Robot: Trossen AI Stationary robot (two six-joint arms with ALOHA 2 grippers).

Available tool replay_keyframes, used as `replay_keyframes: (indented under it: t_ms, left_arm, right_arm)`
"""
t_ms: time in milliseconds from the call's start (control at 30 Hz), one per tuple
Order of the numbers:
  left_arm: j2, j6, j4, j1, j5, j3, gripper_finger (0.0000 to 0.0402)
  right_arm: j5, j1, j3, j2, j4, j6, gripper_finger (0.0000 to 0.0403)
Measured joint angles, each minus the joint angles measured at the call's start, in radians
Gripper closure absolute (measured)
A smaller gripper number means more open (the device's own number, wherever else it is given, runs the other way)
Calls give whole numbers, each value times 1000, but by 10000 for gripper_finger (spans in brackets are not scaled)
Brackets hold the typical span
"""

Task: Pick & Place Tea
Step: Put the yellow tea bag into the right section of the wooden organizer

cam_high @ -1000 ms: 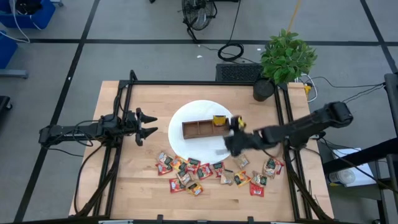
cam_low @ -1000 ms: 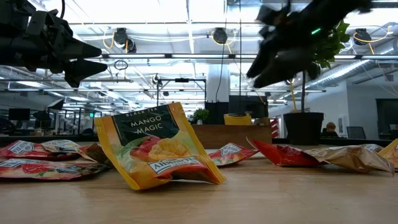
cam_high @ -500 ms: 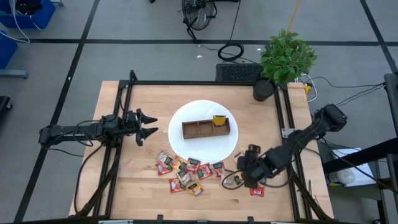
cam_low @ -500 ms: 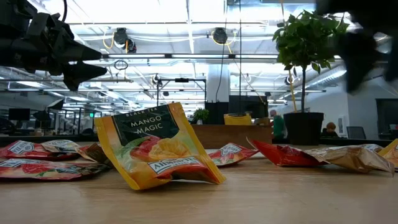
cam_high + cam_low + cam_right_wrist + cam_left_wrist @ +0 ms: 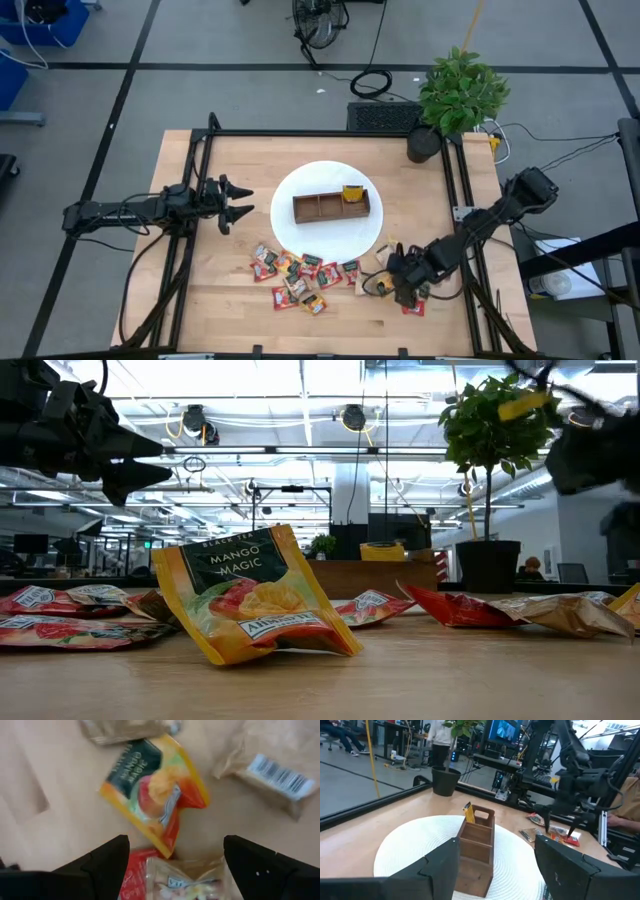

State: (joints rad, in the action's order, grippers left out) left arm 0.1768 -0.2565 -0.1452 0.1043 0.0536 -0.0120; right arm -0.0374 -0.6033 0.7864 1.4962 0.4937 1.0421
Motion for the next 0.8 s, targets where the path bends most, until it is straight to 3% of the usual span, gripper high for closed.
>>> replay_keyframes:
  t_ms: [500,800]
  left_arm:
    - [0,19,-2,0,0,0,149]
    - [0,18,-2,0,0,0,149]
  right_arm:
    - [-20,15,-60,1,-206,4,103]
    - [-4,15,-77,-1,-244,-14,106]
